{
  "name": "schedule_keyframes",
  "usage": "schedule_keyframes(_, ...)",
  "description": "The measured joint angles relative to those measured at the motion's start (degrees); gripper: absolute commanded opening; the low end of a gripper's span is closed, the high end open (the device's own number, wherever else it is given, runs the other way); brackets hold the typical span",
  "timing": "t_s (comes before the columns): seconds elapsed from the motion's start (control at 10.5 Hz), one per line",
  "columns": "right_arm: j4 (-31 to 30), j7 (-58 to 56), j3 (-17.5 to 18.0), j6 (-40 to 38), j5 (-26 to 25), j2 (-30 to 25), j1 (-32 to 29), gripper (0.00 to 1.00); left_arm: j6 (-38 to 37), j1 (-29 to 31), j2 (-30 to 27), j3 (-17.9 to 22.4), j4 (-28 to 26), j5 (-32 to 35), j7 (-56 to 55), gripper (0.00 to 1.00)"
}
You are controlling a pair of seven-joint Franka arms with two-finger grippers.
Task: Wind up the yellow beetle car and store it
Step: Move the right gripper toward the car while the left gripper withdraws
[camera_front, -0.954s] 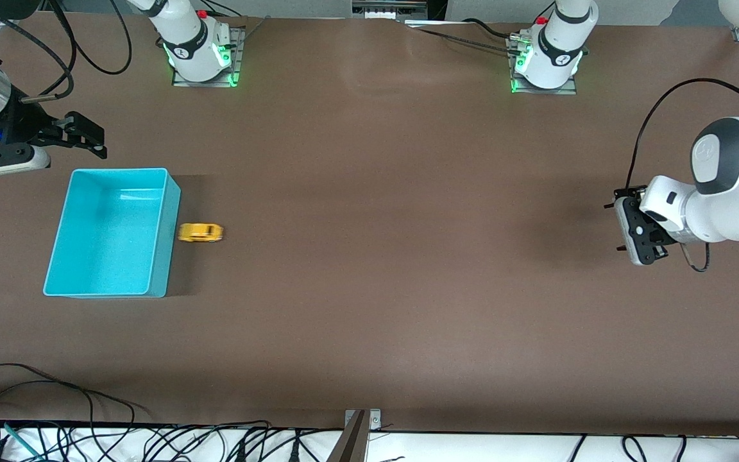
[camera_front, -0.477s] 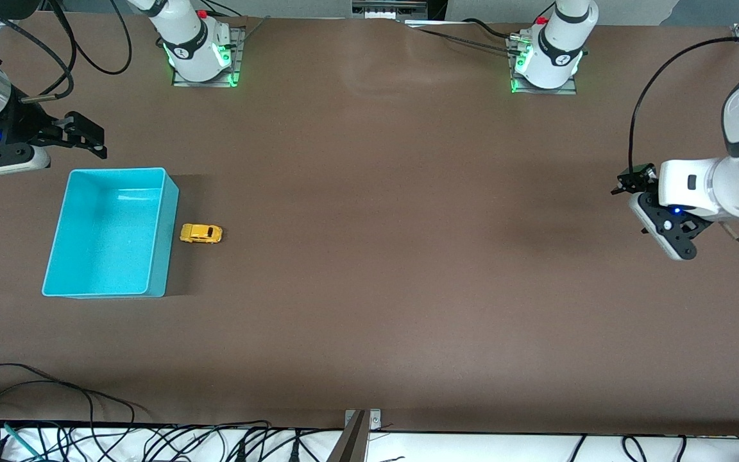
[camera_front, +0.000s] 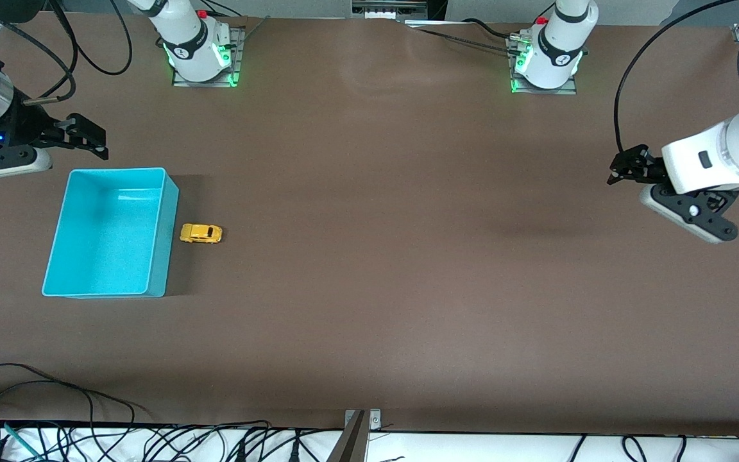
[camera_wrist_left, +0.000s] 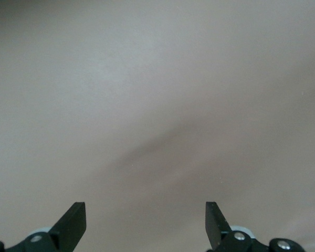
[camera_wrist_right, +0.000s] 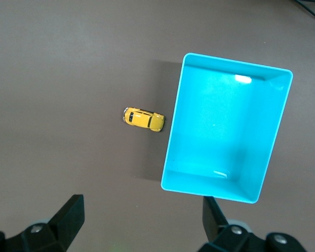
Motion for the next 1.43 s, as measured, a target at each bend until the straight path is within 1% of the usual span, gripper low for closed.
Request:
schedule_keyframes(0.1, 0.02, 0.0, 0.16, 0.07, 0.0, 0.52, 0.46, 1.0, 0.25, -1.28, -1.96, 1.56, -0.01, 0.0, -2.23, 1.0)
schedule_keyframes(0.19, 0.02, 0.0, 0.43, 0.17, 0.0, 1.33, 1.2, 1.0, 1.05, -2.91, -4.36, 4.26, -0.47, 0.0, -3.39, 1.0)
schedule_keyframes(0.29, 0.03, 0.01, 0.6, 0.29, 0.0, 2.09, 1.71, 1.0, 2.55, -4.2, -7.14, 6.98, -2.45, 0.0, -4.69, 1.0)
schedule_keyframes(0.38, 0.04, 0.01, 0.63, 0.41, 0.0, 2.79, 1.94, 1.0, 3.63, -4.63, -10.0, 8.74, -5.39, 0.0, -7.68, 1.0)
schedule_keyframes(0.48, 0.04, 0.01, 0.62, 0.58, 0.0, 3.47, 1.95, 1.0, 3.88, -4.64, -12.29, 9.46, -8.01, 0.0, -11.26, 1.0)
schedule_keyframes(0.67, -0.22, 0.01, 0.64, 2.42, 0.0, 4.99, 1.94, 1.0, 2.68, -5.0, -13.9, 9.36, -10.31, 0.0, -14.64, 1.0)
schedule_keyframes(0.95, -2.95, 0.01, 0.65, 6.79, 0.0, 6.12, 1.9, 1.0, -0.82, -6.84, -13.43, 9.26, -9.51, 0.0, -15.76, 1.0)
schedule_keyframes(1.15, -5.1, -0.21, 0.65, 9.73, 0.0, 6.86, 1.75, 1.0, -1.06, -8.16, -13.39, 9.25, -9.2, 0.0, -16.44, 1.0)
schedule_keyframes(1.43, -8.93, -1.01, 0.67, 15.3, 0.0, 7.88, 1.7, 1.0, -1.06, -8.11, -13.27, 9.65, -9.15, 0.0, -16.63, 1.0)
